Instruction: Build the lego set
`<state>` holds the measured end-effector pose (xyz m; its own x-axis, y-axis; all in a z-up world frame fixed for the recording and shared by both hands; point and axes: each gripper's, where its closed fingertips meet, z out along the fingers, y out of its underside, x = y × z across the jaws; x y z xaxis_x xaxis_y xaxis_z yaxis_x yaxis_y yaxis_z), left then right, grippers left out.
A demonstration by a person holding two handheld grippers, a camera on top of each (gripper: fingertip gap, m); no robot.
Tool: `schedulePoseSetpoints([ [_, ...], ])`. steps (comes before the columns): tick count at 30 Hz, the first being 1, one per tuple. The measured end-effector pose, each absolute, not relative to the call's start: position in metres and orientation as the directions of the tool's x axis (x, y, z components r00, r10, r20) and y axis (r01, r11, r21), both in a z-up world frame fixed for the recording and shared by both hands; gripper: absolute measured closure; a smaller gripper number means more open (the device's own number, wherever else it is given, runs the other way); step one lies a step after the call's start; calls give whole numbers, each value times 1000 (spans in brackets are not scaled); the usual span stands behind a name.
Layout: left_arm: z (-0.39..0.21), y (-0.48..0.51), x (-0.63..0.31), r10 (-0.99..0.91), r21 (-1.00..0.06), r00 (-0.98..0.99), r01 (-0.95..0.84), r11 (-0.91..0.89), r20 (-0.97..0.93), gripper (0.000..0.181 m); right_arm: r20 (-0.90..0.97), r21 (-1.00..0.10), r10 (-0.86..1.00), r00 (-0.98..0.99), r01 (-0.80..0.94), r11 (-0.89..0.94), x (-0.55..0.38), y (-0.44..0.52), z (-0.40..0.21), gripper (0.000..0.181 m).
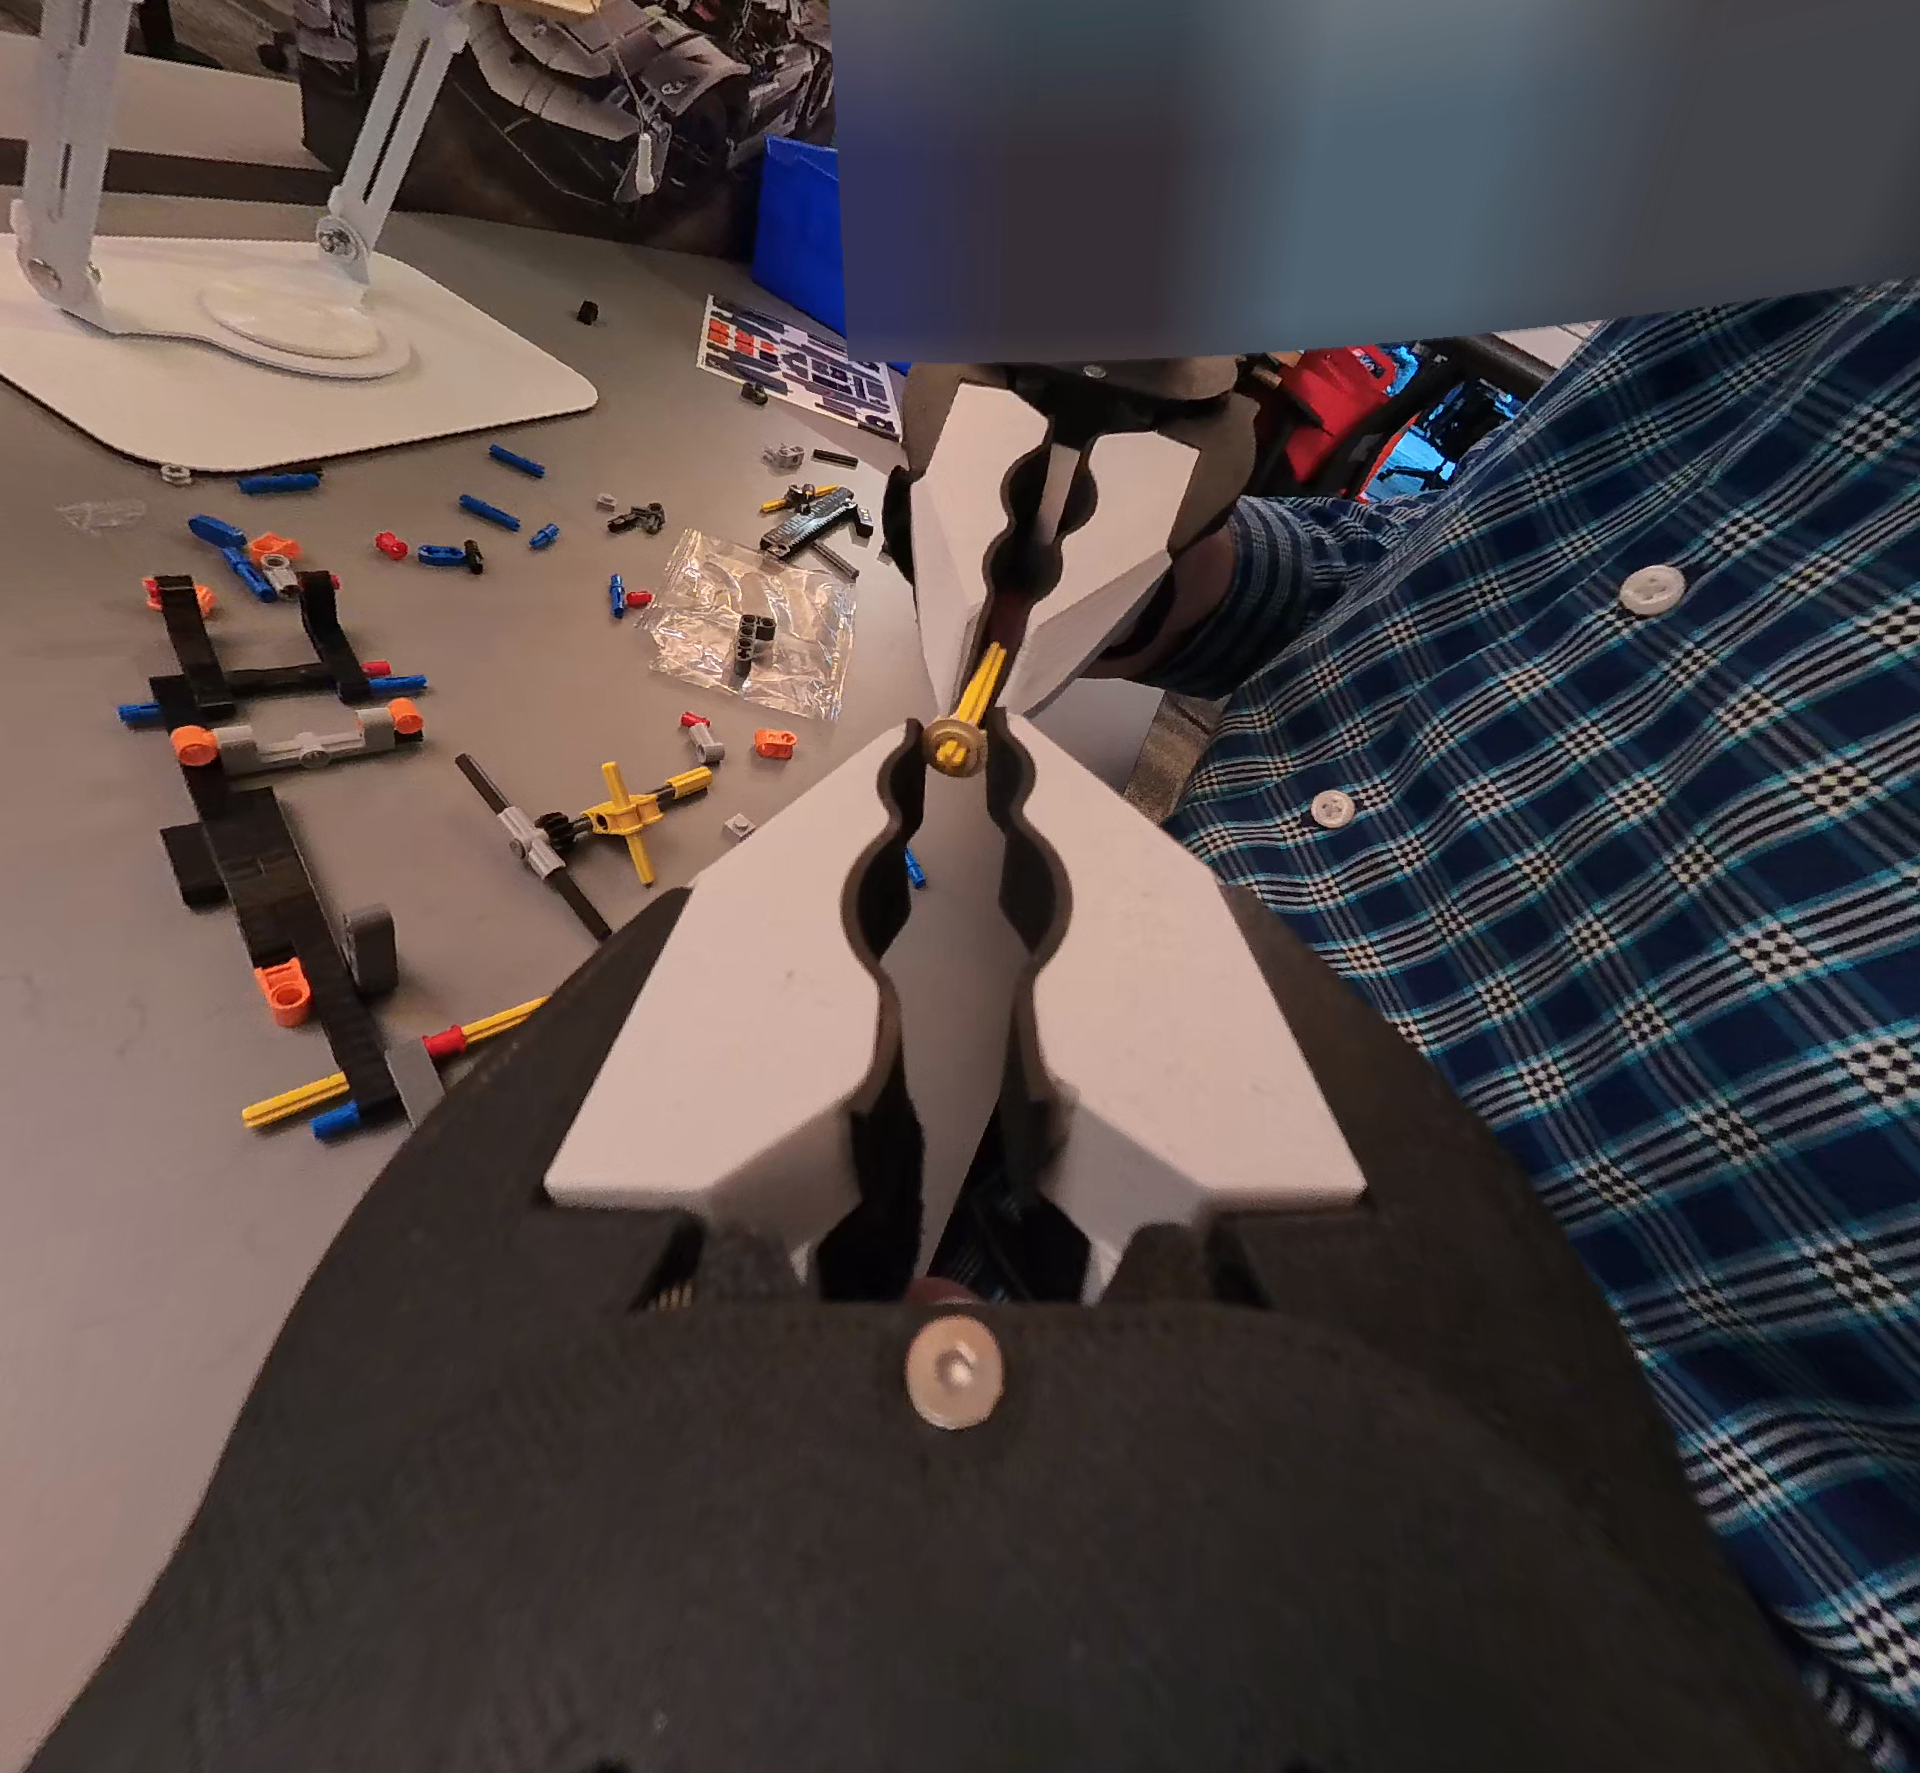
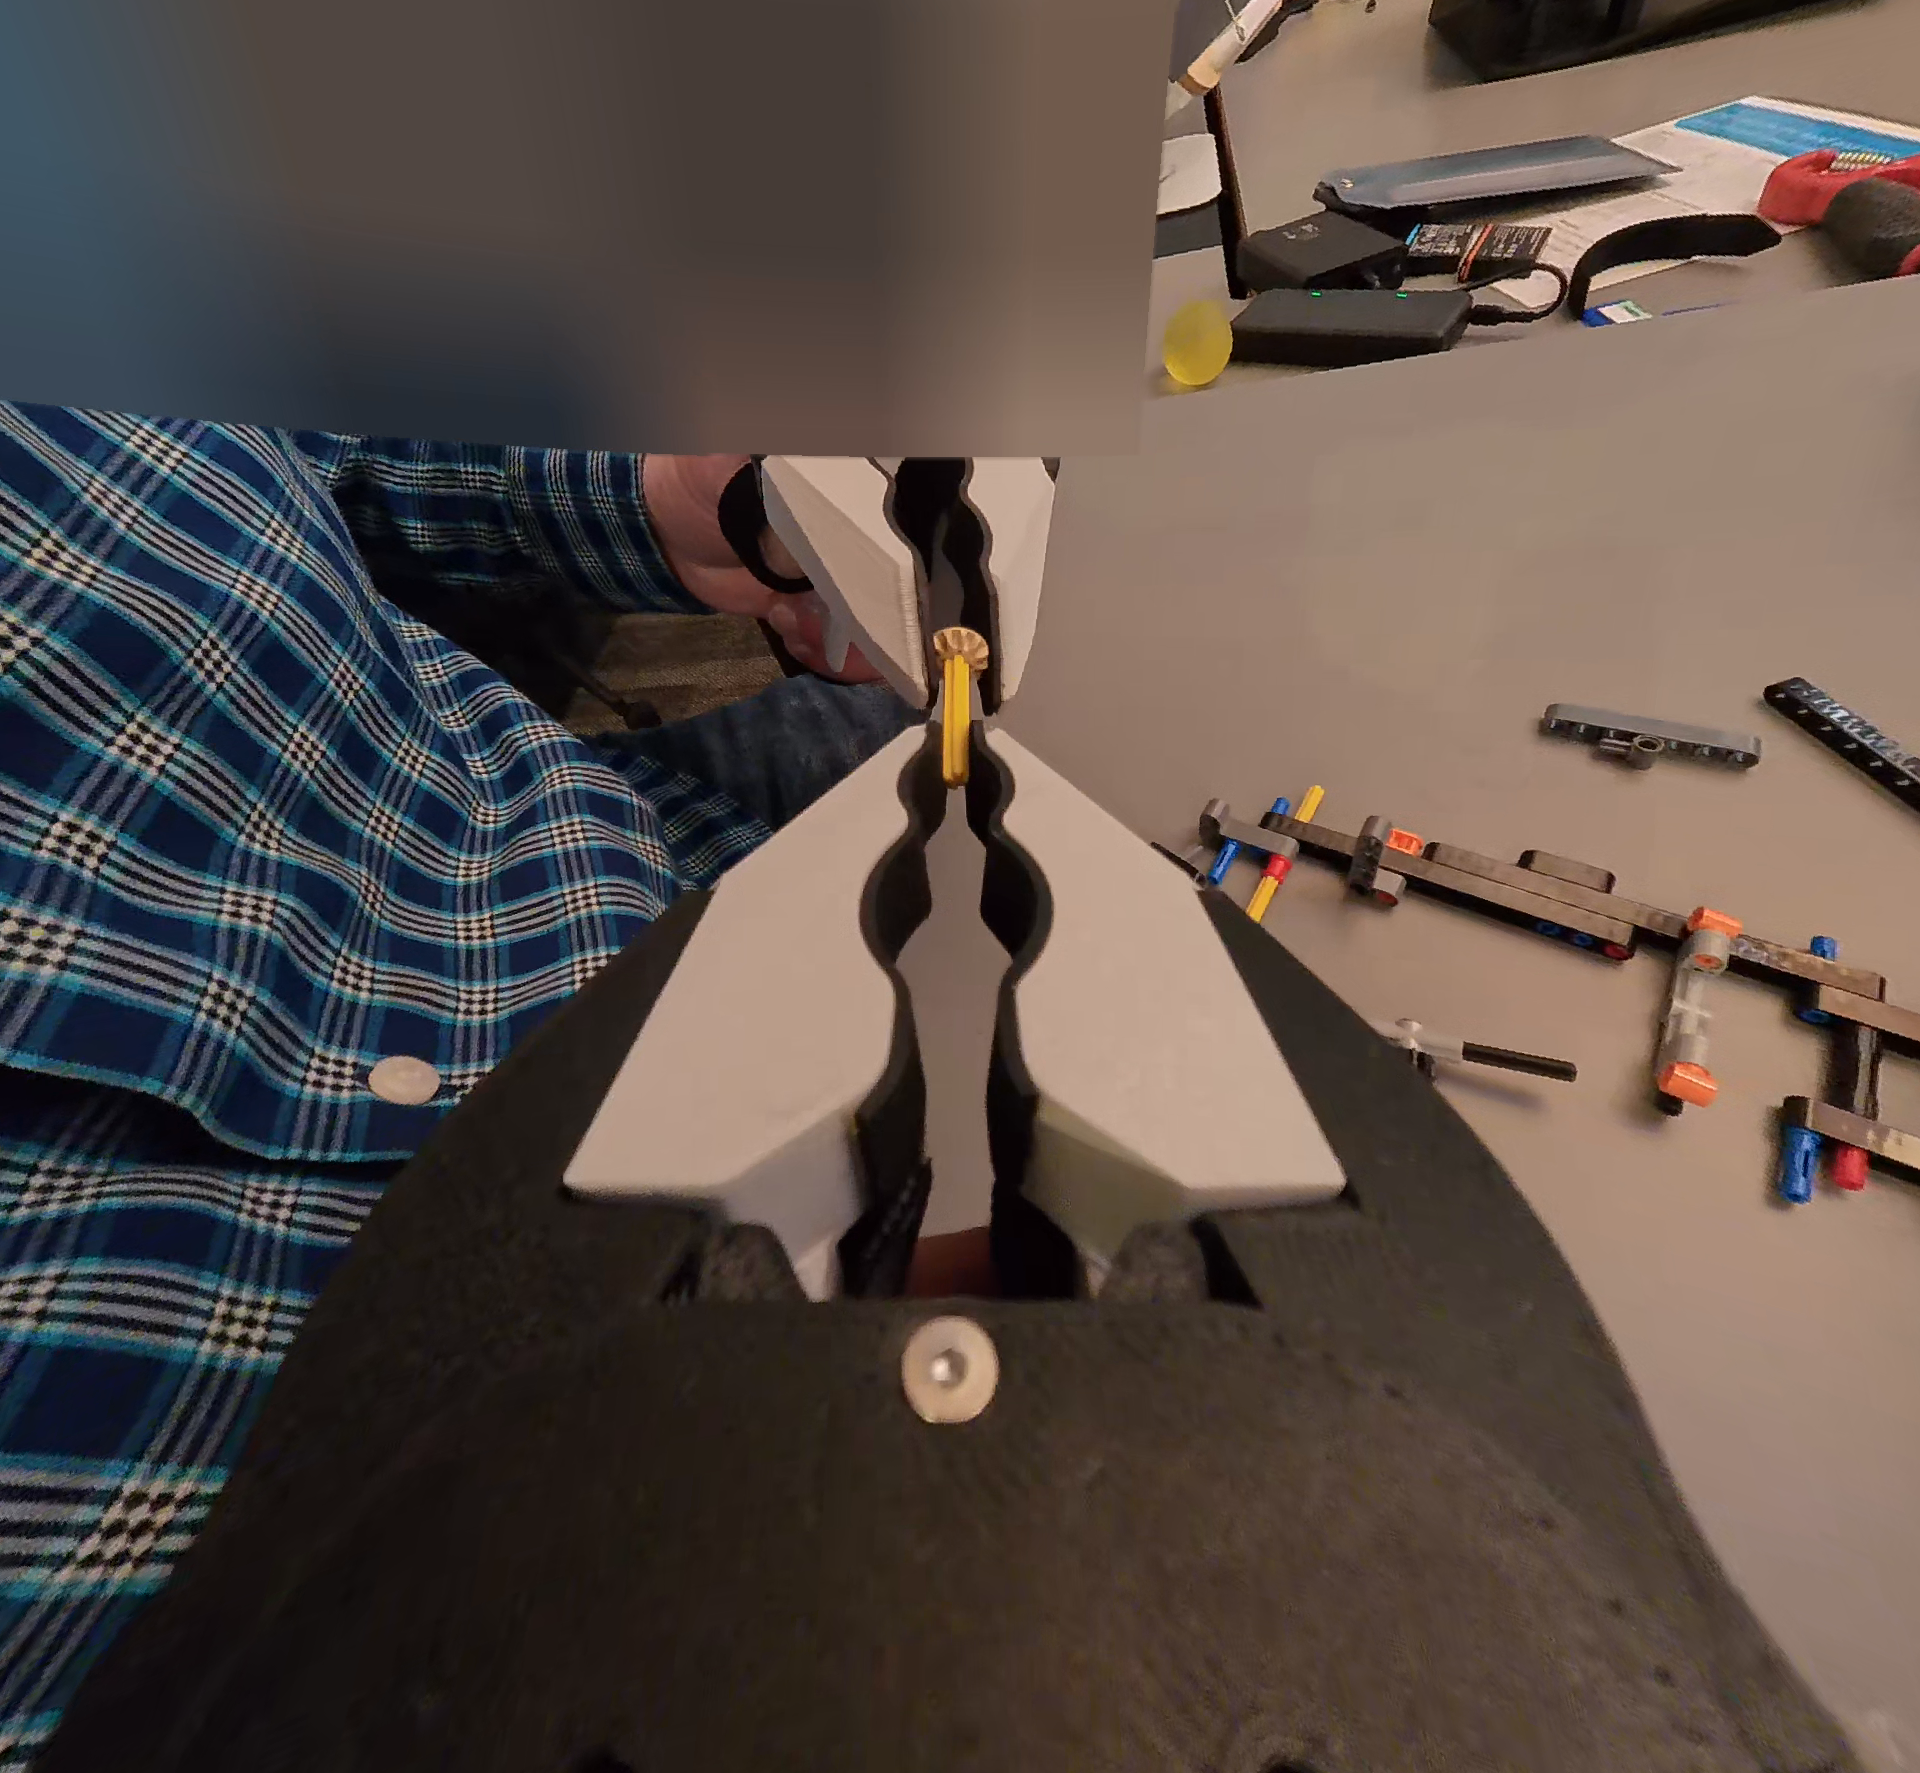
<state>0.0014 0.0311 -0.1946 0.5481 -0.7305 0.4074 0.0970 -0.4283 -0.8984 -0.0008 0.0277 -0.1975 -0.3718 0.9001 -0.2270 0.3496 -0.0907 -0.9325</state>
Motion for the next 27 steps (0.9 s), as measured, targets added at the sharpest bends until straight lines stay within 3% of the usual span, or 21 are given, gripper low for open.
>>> schedulePoseSetpoints([
  [27, -196, 33, 1, -724, -895, 548, 113, -432, 419, 172, -206, -934, 908, -364, 349, -72, -1, 30, -199, 180],
])
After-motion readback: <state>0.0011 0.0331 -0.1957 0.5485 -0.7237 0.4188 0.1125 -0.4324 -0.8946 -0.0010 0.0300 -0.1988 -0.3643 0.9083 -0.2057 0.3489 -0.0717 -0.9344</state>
